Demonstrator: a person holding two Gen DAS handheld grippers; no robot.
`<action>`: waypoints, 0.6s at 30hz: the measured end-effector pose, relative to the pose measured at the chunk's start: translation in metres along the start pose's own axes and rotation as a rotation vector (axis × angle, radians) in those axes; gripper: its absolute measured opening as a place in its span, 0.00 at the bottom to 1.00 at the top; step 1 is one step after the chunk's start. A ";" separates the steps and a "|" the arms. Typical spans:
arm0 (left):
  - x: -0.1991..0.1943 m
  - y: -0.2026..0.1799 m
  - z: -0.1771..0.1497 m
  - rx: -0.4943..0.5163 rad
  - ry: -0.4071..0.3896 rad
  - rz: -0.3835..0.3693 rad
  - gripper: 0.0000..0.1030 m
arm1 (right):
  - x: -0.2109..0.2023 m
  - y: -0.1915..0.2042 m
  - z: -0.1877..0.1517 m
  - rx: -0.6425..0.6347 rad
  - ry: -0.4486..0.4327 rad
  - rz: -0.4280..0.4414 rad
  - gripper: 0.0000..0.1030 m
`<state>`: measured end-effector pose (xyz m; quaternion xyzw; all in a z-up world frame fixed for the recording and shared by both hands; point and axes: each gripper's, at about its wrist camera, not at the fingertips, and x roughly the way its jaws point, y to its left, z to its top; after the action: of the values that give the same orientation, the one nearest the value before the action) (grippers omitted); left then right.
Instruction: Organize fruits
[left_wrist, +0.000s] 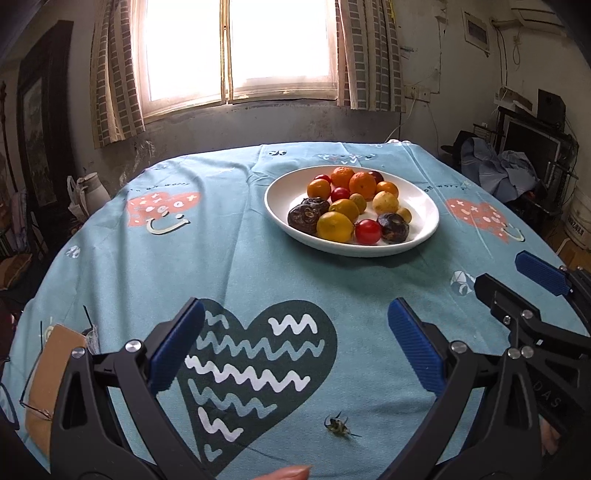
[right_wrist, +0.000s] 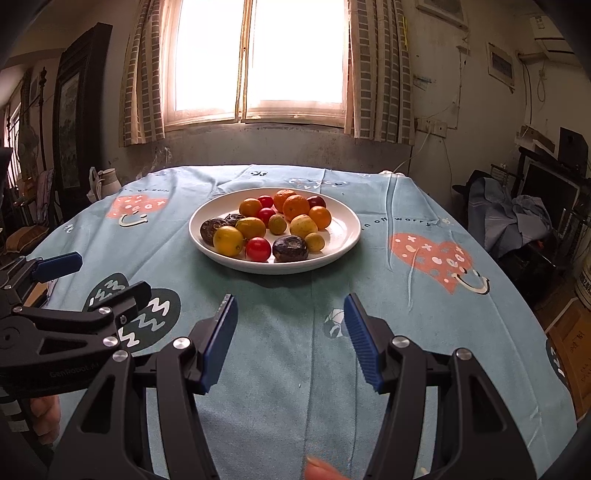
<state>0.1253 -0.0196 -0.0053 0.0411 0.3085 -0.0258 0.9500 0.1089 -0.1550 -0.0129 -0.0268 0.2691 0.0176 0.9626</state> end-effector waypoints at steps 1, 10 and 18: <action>0.001 -0.002 0.000 0.009 0.005 0.007 0.98 | 0.000 0.000 -0.001 0.001 -0.002 0.001 0.58; 0.001 -0.001 -0.001 0.004 0.006 0.009 0.98 | 0.000 0.000 -0.001 0.006 0.005 0.000 0.58; 0.000 -0.002 -0.002 0.005 -0.004 0.017 0.98 | 0.000 0.000 -0.001 0.006 0.009 0.000 0.58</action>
<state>0.1235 -0.0218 -0.0071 0.0458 0.3061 -0.0183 0.9507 0.1086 -0.1555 -0.0142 -0.0241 0.2736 0.0168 0.9614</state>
